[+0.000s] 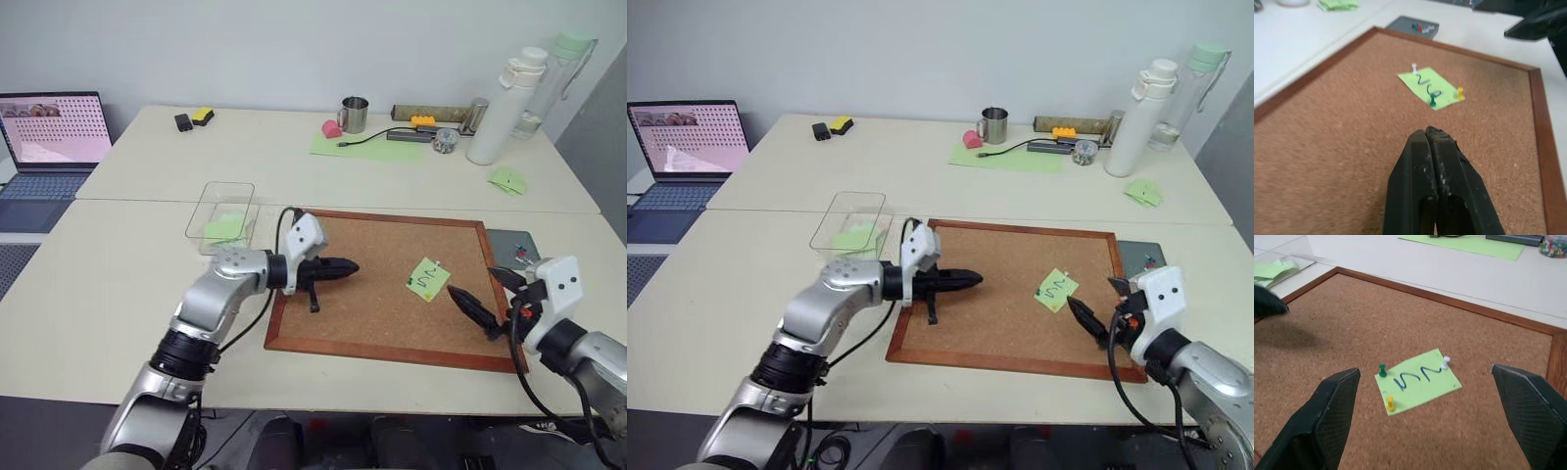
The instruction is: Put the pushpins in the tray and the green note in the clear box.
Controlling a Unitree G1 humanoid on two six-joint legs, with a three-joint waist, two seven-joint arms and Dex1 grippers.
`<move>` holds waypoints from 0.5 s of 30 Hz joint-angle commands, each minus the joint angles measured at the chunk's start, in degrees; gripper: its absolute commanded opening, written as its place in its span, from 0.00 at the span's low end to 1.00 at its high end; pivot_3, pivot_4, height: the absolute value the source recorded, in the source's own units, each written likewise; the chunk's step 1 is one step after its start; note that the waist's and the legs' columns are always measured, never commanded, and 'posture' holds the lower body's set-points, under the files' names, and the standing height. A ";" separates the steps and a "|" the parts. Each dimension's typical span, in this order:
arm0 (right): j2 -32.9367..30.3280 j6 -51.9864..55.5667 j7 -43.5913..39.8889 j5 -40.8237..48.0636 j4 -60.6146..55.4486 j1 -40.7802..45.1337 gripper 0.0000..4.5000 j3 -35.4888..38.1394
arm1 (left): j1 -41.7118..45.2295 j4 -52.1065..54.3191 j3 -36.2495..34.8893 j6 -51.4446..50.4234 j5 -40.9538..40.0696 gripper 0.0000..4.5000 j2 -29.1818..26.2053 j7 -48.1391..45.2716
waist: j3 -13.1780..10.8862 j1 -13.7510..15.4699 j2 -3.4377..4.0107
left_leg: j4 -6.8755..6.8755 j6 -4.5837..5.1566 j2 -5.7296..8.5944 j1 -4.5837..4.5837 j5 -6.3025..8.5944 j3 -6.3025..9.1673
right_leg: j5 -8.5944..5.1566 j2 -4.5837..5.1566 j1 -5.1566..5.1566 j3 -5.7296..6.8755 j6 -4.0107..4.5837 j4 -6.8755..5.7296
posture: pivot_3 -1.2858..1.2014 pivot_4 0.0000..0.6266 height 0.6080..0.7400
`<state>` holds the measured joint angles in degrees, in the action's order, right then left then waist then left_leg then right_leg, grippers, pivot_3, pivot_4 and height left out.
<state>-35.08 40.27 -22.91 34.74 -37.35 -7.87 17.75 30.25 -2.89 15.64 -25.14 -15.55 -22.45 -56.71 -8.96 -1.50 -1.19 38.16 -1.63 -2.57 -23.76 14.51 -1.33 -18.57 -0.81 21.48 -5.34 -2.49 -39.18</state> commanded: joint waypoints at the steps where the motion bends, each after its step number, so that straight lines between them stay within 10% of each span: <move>1: 1.05 -3.56 -0.41 -3.23 5.35 4.41 1.00 -2.74 | -0.31 -4.19 1.20 4.97 2.77 0.00 2.58 2.12 | 0.01 -0.01 -0.01 | 0.00 0.00 0.00 -0.02 0.00 0.01 | 0.00 0.00 0.02 0.01 0.00 -0.01 | 0.52 0.24 1.00; 15: 5.12 -11.04 -1.85 -12.36 22.43 14.74 1.00 -11.14 | -2.64 -10.73 3.98 11.61 9.64 0.00 3.32 3.55 | 0.08 0.00 0.10 | -0.02 0.00 -0.02 0.08 0.00 -0.08 | 0.00 0.00 -0.02 -0.01 0.00 -0.05 | 0.52 0.24 1.00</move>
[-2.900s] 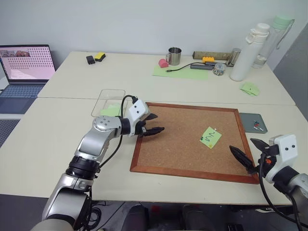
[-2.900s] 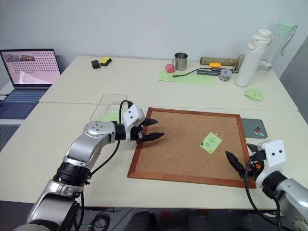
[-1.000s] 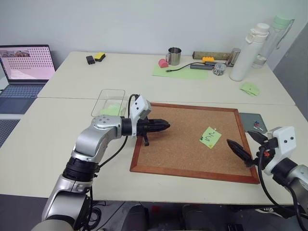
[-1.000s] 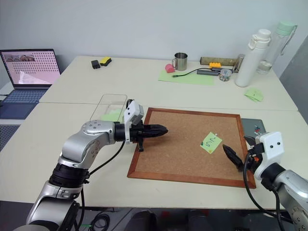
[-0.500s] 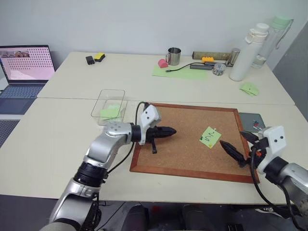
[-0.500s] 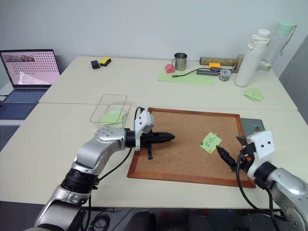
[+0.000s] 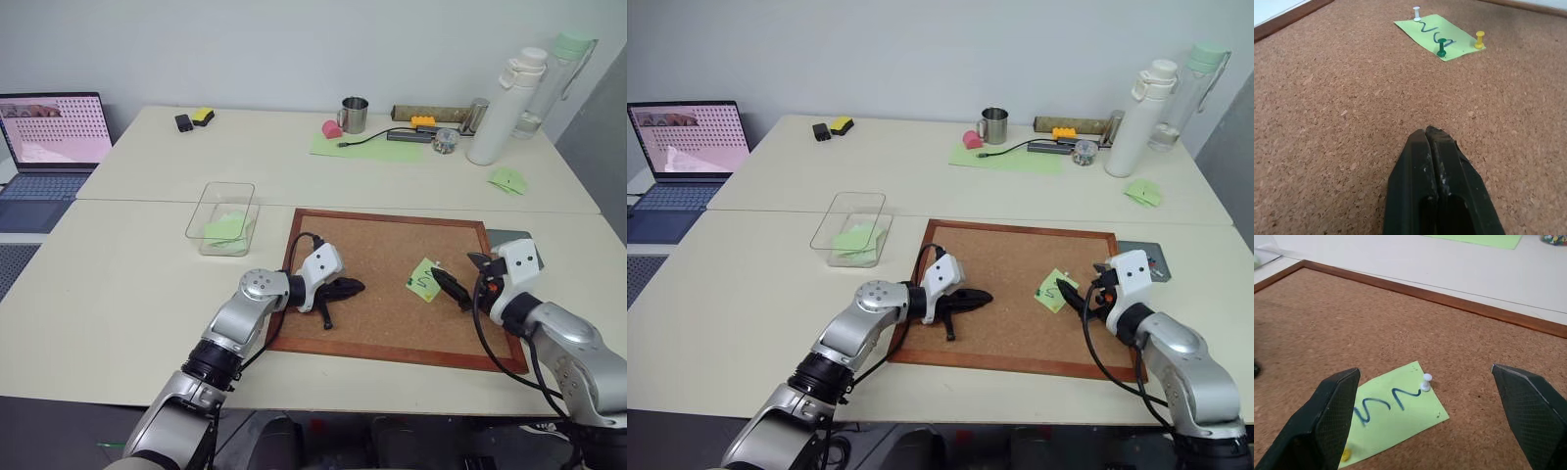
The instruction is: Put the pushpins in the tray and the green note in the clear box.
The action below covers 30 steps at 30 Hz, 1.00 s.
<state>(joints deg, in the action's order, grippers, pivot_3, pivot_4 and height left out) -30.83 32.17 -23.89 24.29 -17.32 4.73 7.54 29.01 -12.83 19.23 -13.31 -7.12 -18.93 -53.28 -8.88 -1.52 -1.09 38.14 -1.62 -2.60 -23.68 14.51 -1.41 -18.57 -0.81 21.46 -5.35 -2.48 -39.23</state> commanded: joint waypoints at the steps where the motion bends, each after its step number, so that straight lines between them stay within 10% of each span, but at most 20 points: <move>1: 1.17 -3.46 -0.99 -2.40 3.42 2.65 1.00 -1.32 | -1.53 -0.70 0.41 -0.18 1.22 0.00 -0.26 0.07 | 0.00 -0.01 0.00 | 0.00 0.00 0.00 0.00 0.00 0.02 | 0.00 0.01 0.00 0.00 0.00 -0.02 | 0.52 0.24 1.00; 11: 3.95 -6.94 -2.37 -5.89 12.19 6.94 1.00 -3.12 | -1.70 1.20 -0.26 -1.52 1.07 0.00 -0.61 -0.23 | 0.01 -0.04 0.00 | -0.02 0.00 -0.01 0.23 0.00 -0.20 | 0.00 -0.02 -0.02 -0.09 0.00 -0.20 | 0.52 0.24 1.00; 30: 6.24 -9.56 -3.65 -8.53 15.39 8.43 0.09 -4.05 | -1.75 2.30 0.06 -2.14 2.04 0.00 -1.32 -0.61 | 0.00 -0.16 0.01 | -0.04 0.00 -0.05 0.27 0.00 -0.24 | 0.00 -0.03 -0.01 -0.13 0.00 -0.25 | 0.52 0.24 1.00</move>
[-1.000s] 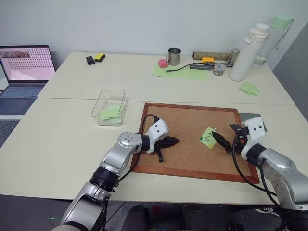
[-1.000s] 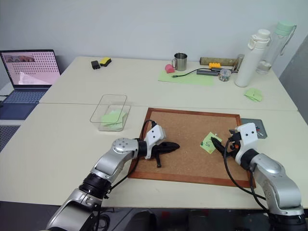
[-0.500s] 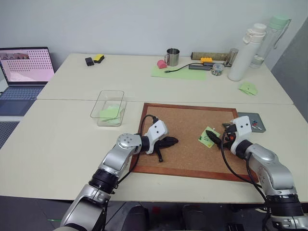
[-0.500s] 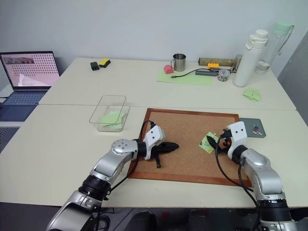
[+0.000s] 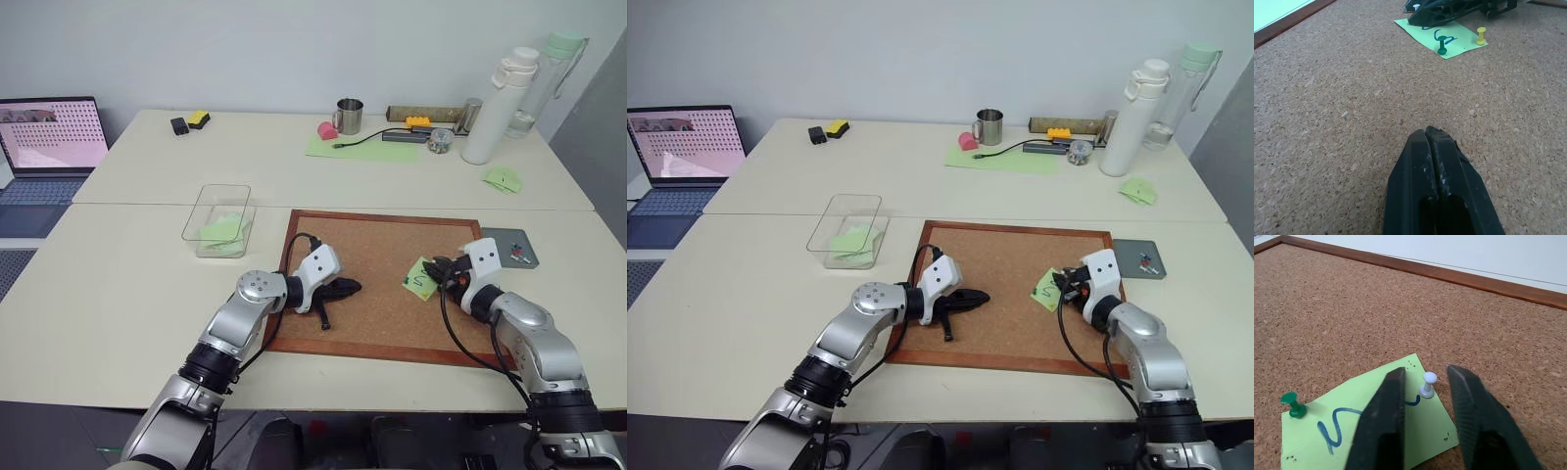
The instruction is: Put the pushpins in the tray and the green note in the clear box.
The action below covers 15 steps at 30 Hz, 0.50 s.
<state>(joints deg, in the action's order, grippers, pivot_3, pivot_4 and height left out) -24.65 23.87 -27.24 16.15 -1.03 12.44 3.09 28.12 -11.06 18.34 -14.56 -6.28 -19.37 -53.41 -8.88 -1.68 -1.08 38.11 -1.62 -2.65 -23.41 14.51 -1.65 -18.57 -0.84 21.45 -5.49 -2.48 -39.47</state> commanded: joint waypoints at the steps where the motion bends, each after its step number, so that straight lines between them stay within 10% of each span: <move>1: 0.16 -1.30 -0.32 -0.36 -1.05 0.66 0.06 0.57 | -0.93 0.66 1.03 -1.06 1.24 0.00 -0.94 -0.51 | 0.00 0.00 0.00 | 0.00 0.00 0.00 0.00 0.00 -0.01 | 0.00 0.00 0.00 0.00 0.00 0.00 | 0.52 0.24 1.00; 15: 0.63 2.05 -0.85 4.01 -12.44 -2.74 0.00 3.08 | -0.97 -0.71 2.70 -3.94 3.64 0.00 -1.11 1.52 | 0.01 0.01 0.01 | -0.04 0.00 0.00 0.03 0.00 0.01 | 0.00 0.00 -0.03 -0.01 0.00 0.01 | 0.52 0.24 1.00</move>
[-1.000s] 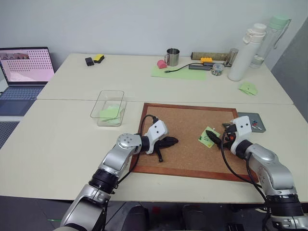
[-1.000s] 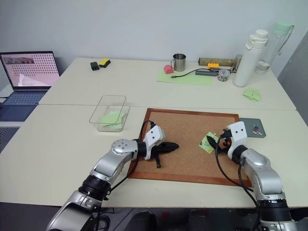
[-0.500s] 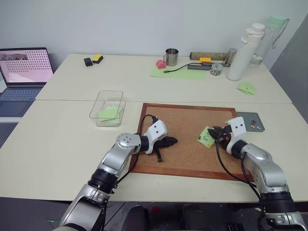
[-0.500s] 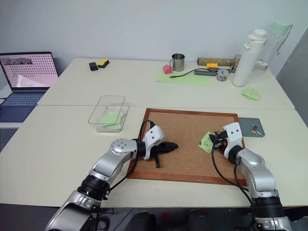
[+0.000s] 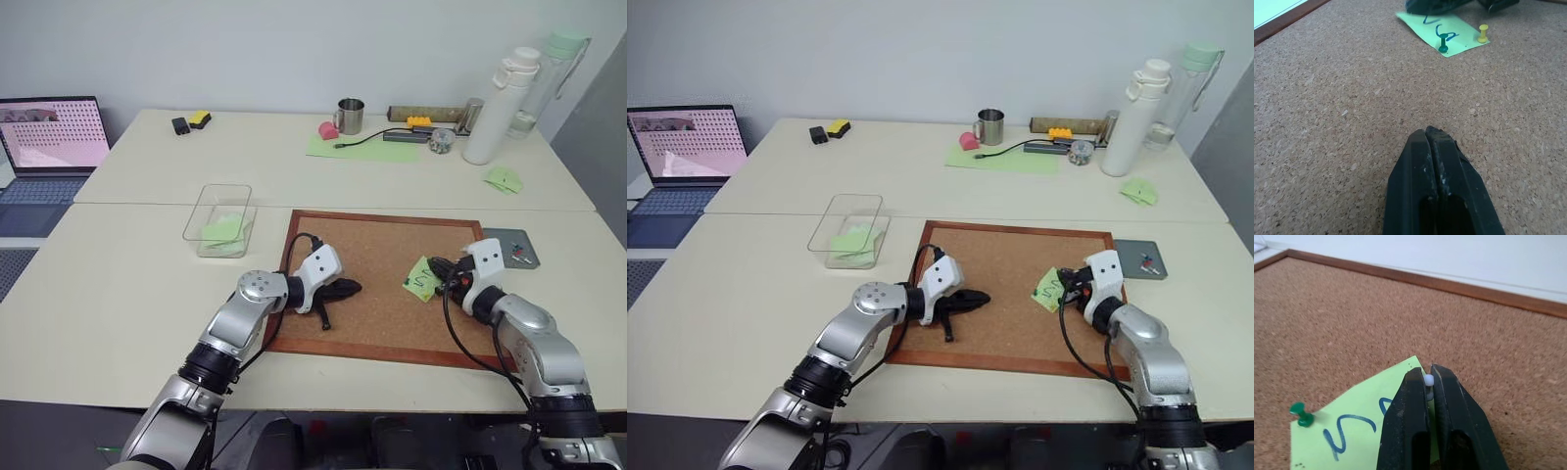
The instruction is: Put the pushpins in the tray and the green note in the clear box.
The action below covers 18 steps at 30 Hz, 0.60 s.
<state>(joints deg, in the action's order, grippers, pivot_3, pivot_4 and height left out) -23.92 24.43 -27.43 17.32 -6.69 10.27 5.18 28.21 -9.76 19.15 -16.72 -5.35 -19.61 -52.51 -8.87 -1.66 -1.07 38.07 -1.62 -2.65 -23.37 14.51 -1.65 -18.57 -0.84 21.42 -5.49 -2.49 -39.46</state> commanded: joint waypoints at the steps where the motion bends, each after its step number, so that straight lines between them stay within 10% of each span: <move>1: -0.07 2.05 -0.56 3.23 -7.88 -0.85 0.00 1.20 | -1.17 -1.89 1.95 -1.91 2.76 0.00 -0.96 0.59 | 0.00 -0.01 0.00 | 0.00 0.00 0.00 0.01 0.00 0.00 | 0.00 0.00 -0.02 0.00 0.00 0.00 | 0.52 0.24 1.00; 18: -1.64 7.73 0.24 7.10 -13.30 -2.00 0.00 5.60 | -2.10 -1.32 1.82 -2.16 2.97 0.00 -2.07 0.49 | 0.01 -0.03 -0.02 | -0.02 0.00 0.01 0.12 0.00 -0.02 | 0.00 -0.01 -0.10 -0.01 -0.01 0.01 | 0.52 0.24 1.00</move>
<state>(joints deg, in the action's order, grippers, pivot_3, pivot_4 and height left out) -24.70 32.08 -27.38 23.14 -17.41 7.67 8.34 27.85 -8.82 19.75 -16.96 -4.41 -20.12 -51.89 -8.87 -1.69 -1.09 38.05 -1.62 -2.64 -23.25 14.51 -1.67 -18.58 -0.85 21.32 -5.51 -2.49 -39.46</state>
